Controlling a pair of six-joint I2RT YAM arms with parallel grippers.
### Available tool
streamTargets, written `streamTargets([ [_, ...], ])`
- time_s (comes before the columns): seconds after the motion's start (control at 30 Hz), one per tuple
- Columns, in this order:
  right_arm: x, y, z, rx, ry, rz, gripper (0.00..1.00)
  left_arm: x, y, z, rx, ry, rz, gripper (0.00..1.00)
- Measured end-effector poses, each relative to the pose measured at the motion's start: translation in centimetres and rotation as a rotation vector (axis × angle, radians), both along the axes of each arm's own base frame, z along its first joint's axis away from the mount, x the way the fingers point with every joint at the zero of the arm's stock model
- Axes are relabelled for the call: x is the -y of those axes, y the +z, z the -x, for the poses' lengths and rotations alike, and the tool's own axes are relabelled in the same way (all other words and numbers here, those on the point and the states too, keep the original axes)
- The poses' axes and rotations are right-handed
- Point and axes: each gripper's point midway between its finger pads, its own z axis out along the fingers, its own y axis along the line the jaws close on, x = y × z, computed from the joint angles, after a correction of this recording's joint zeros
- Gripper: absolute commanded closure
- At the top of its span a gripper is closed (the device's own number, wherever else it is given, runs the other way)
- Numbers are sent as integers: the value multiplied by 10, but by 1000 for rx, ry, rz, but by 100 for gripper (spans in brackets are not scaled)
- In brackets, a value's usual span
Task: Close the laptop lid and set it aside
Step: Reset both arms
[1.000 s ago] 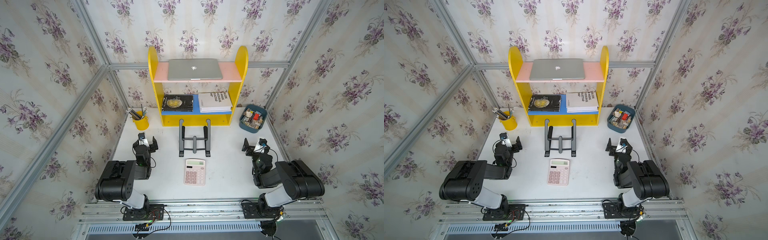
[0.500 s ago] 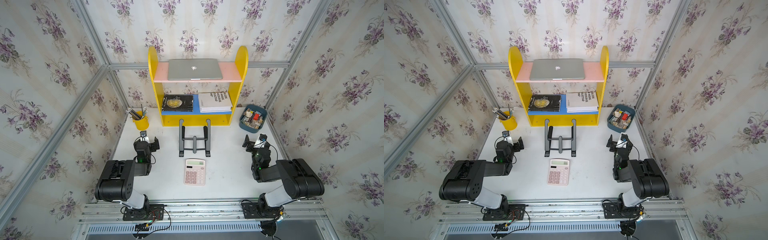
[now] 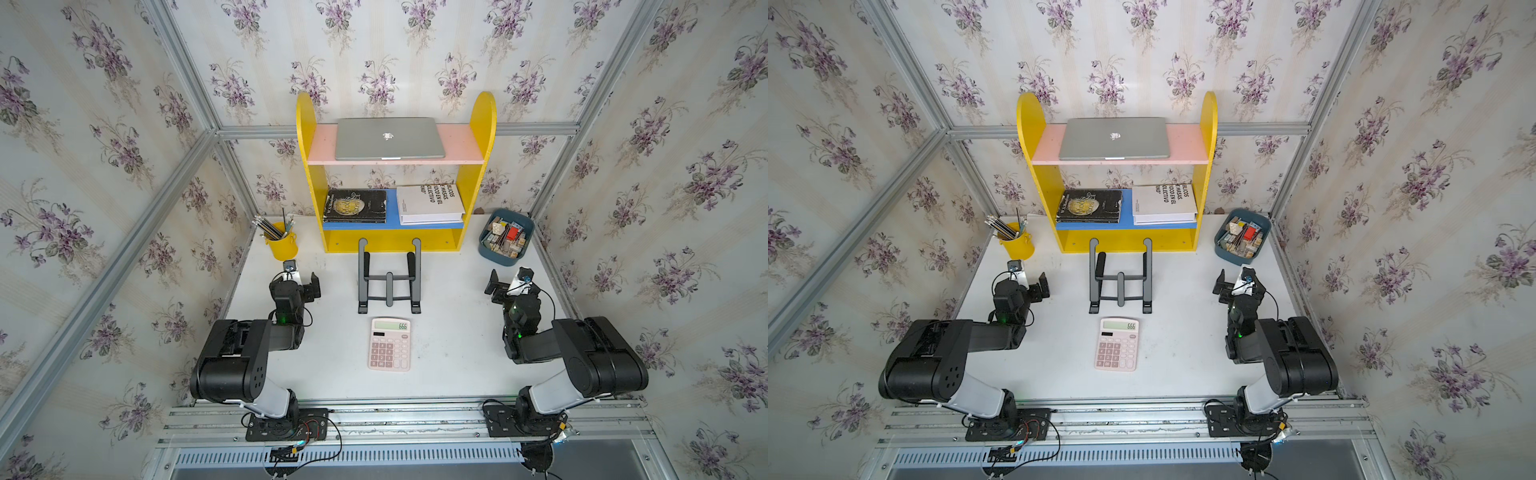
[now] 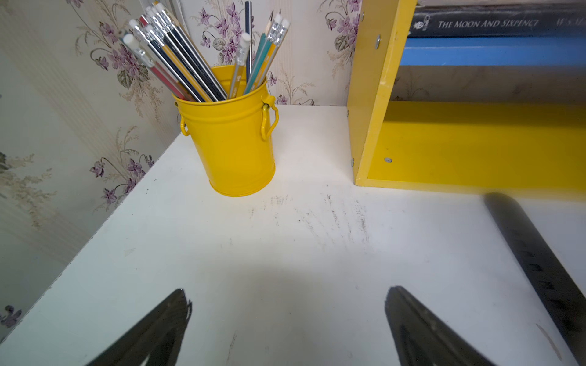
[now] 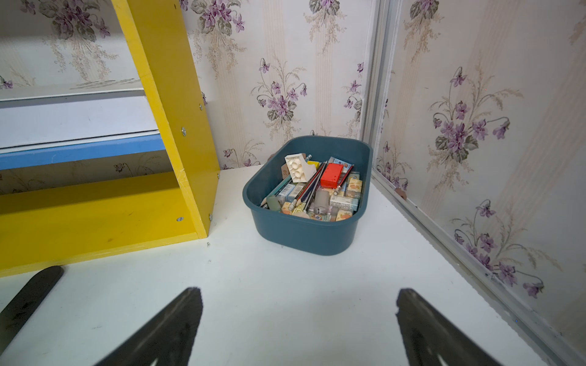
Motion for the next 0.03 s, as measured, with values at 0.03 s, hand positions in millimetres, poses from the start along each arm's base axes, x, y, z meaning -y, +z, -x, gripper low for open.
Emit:
streamTargets([
  [0.03,0,0,0,-1,0,0,0,0,0,0,0,1,0,0],
])
